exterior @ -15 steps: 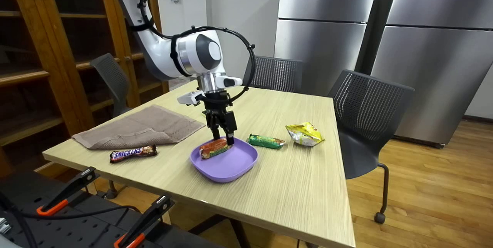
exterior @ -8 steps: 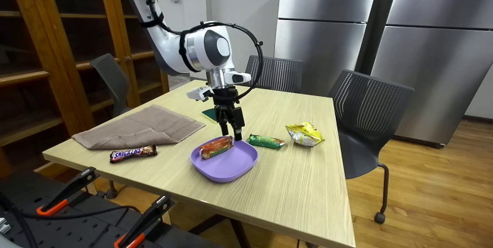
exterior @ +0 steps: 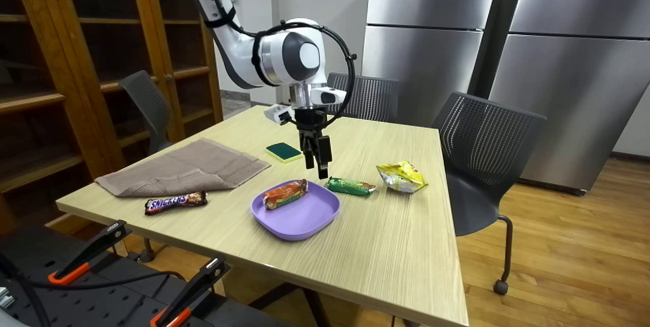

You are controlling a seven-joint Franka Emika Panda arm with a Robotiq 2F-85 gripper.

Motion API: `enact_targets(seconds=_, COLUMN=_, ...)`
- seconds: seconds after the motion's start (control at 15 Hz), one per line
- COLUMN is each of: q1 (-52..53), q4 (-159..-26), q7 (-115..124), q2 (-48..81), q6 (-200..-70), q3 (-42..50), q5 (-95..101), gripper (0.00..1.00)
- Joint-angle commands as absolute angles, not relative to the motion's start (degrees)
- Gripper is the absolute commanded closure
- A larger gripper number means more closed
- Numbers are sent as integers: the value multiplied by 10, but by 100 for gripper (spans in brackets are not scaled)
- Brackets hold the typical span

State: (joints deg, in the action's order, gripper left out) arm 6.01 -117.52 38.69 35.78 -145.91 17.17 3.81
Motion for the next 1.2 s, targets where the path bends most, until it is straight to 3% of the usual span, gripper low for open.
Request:
enact_targets(seconds=0.0, q1=34, q4=-1135, q7=391, q2=366, q6=-1419, q3=155, q5=4, gripper=0)
enact_targets(seconds=1.13, q1=9, q4=-1097, q7=412, q2=390, q6=-1424, q3=150, q5=-34, gripper=0)
